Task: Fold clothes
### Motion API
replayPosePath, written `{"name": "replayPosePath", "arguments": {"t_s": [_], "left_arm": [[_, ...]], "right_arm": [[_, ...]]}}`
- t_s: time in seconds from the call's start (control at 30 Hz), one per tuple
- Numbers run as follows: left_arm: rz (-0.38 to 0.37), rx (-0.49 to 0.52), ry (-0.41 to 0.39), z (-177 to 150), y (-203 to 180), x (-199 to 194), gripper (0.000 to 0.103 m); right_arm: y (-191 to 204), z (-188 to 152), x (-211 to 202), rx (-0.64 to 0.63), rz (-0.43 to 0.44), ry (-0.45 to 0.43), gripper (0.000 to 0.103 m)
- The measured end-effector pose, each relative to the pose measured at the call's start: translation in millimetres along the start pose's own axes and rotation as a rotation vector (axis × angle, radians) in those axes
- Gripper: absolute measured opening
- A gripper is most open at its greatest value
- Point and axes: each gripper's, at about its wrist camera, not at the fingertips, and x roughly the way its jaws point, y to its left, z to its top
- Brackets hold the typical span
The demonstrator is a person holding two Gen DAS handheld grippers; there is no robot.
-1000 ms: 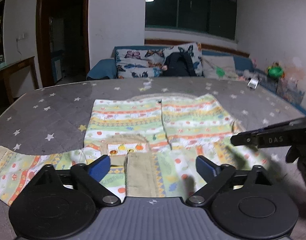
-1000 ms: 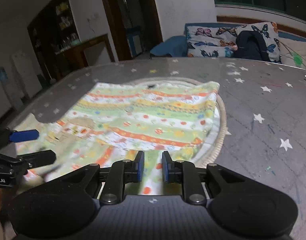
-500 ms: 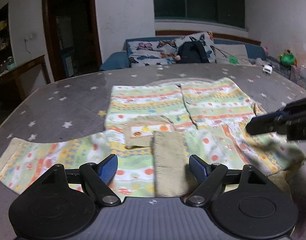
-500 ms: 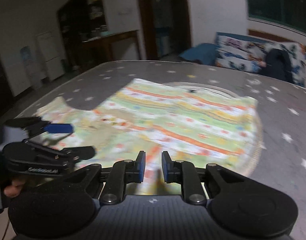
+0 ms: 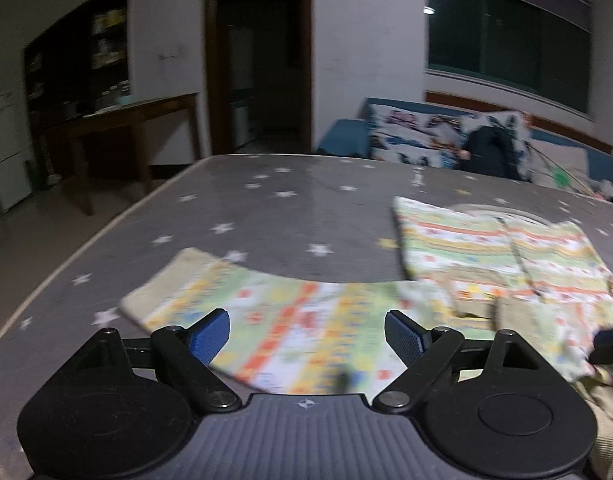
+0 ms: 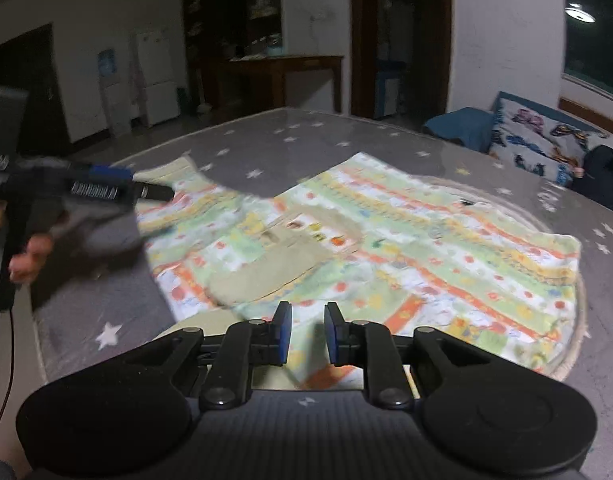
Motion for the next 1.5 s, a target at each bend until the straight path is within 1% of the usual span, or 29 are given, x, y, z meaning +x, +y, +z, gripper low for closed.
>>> {"name": "replayPosePath", "arguments": {"t_s": [0.07,0.13,0.3,0.37,0.43,0.5,0.57,0.6,0.63,0.7,0.8,0.87,0.9,0.93,0.97,1.03,1.13,1.3,1.4,1.5], "left_arm": [[0.038,-0.033,0.0,0.2,13.9,0.9,0.09],[0.084,-0.073,0.002,0.7,27.9,3.9,0.09],[0.2,-0.179,0.001,5.7,63.1,18.0,0.089],[0.218,-0.223,0.0,8.2,76.6,23.4,0.086],[0.232,-0.269,0.007,9.7,92.6,27.6,0.078],[0.232,-0.3,0.017,10.8,102.7,32.3,0.074],[0.231,-0.329,0.027,11.9,112.1,37.0,0.073],[0.23,-0.341,0.034,12.0,115.6,39.5,0.069],[0.221,-0.349,0.043,12.6,117.9,43.3,0.062],[0.208,-0.356,0.06,12.1,120.3,49.3,0.059],[0.22,-0.352,0.06,12.0,118.8,55.1,0.054],[0.224,-0.345,0.058,13.2,117.0,58.7,0.045],[0.223,-0.345,0.059,13.6,116.9,59.5,0.034],[0.222,-0.346,0.06,14.1,116.9,60.4,0.025],[0.221,-0.347,0.062,14.5,116.9,61.2,0.021],[0.194,-0.372,0.062,14.5,119.4,60.9,0.014],[0.134,-0.403,0.049,17.0,118.9,55.6,0.011],[-0.03,-0.407,-0.02,31.4,91.3,23.8,0.01],[-0.141,-0.384,-0.048,41.8,63.4,5.3,0.01],[-0.272,-0.355,-0.058,50.1,28.7,-10.8,0.01]], "right_arm": [[5.7,-5.1,8.5,-0.017,0.003,0.033,0.019],[9.7,-8.0,9.1,-0.044,-0.01,0.024,0.02],[3.7,-3.5,-1.3,0.012,0.019,0.002,0.021],[2.0,-2.8,-5.7,0.019,0.019,-0.008,0.022],[0.3,-2.7,-9.8,0.027,0.019,-0.016,0.023],[-2.6,-3.2,-13.6,0.041,0.019,-0.022,0.023],[-5.1,-4.2,-16.2,0.05,0.014,-0.025,0.023],[-6.5,-4.9,-17.1,0.055,0.011,-0.025,0.023],[-7.9,-5.5,-17.9,0.059,0.009,-0.024,0.024],[-10.1,-6.8,-19.1,0.067,0.002,-0.024,0.024],[-13.2,-8.6,-20.5,0.077,-0.008,-0.023,0.024],[-14.3,-9.3,-21.5,0.081,-0.013,-0.022,0.024],[-14.8,-9.7,-21.9,0.083,-0.016,-0.022,0.024],[-15.2,-10.0,-22.7,0.084,-0.018,-0.023,0.024],[-15.6,-10.2,-23.4,0.085,-0.02,-0.025,0.024],[-17.3,-10.2,-25.9,0.091,-0.025,-0.031,0.024],[-20.1,-10.6,-30.7,0.103,-0.034,-0.043,0.024],[-28.3,-13.6,-38.5,0.131,-0.059,-0.053,0.024],[-32.5,-15.5,-42.3,0.153,-0.071,-0.061,0.024],[-37.2,-18.1,-48.1,0.172,-0.083,-0.073,0.024]]}}
